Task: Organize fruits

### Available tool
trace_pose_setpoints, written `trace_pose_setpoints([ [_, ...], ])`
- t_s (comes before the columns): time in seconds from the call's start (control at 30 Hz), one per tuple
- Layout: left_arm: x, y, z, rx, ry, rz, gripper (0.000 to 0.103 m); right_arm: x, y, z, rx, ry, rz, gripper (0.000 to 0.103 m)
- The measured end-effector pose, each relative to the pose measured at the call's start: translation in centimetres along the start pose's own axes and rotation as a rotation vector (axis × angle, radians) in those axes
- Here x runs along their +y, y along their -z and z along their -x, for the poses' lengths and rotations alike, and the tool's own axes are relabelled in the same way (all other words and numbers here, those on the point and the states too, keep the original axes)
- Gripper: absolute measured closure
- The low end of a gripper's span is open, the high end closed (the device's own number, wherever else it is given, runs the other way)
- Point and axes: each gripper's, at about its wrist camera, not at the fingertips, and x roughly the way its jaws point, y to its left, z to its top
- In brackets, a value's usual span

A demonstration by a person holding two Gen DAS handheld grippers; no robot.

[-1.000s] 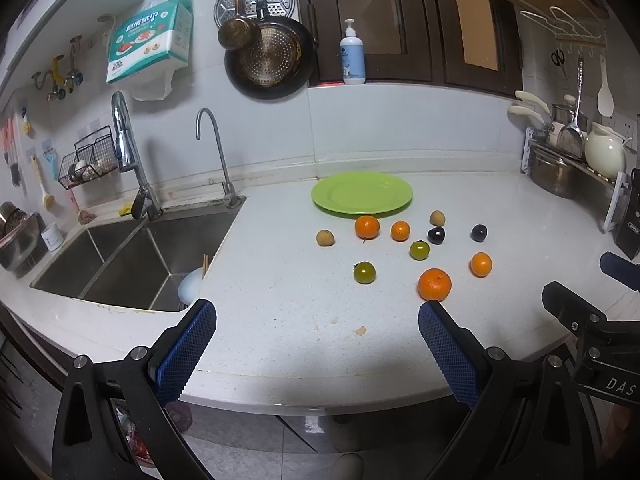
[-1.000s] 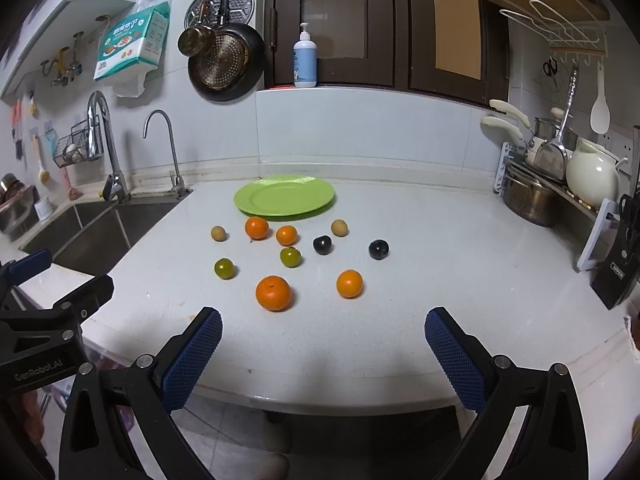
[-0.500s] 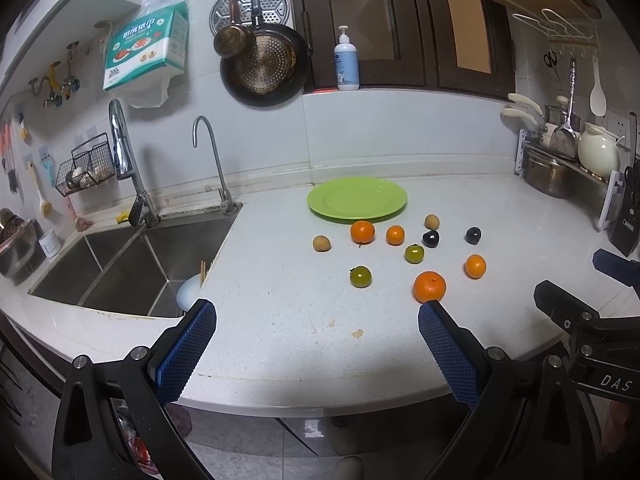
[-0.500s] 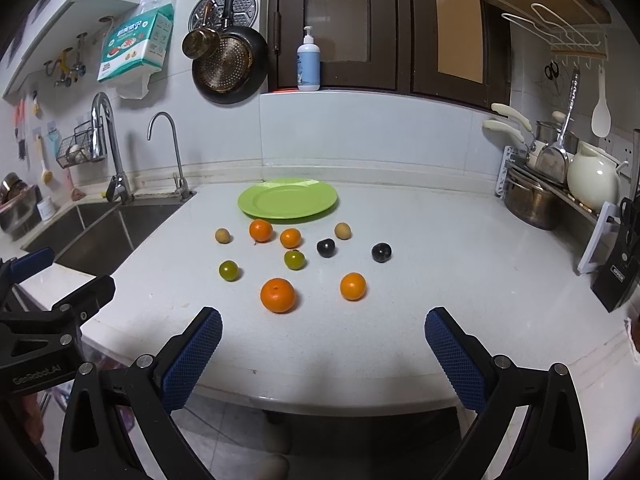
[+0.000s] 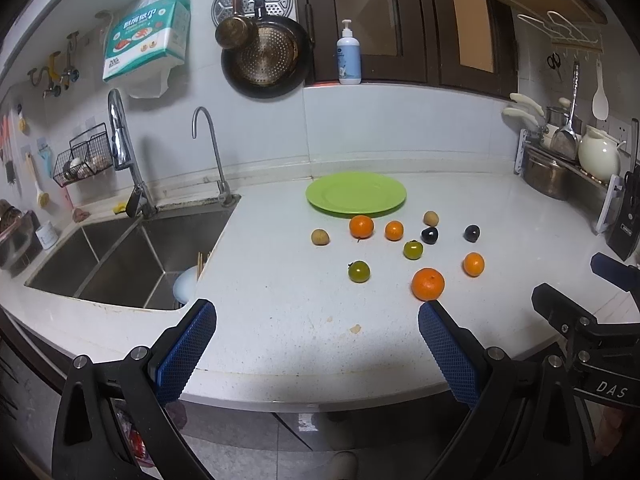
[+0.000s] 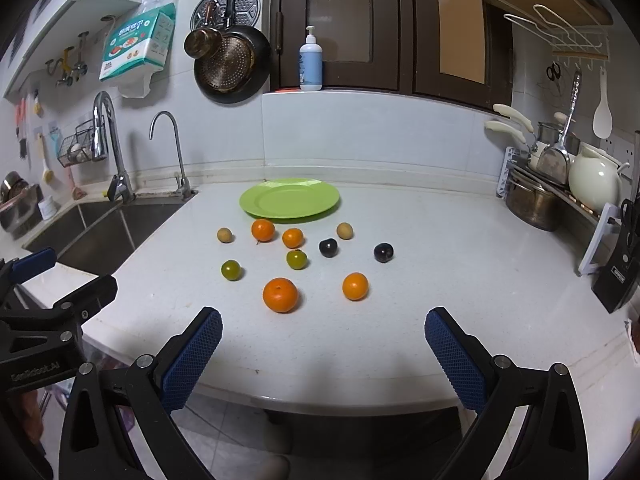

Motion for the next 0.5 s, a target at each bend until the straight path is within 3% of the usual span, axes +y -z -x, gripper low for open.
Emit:
trace_pose_setpoints([
  [0.5, 0.07, -0.19, 0.27, -0.026, -0.005, -0.012, 0.0, 0.2, -0.09, -0.11, 0.0, -0.003, 0.002, 0.001],
])
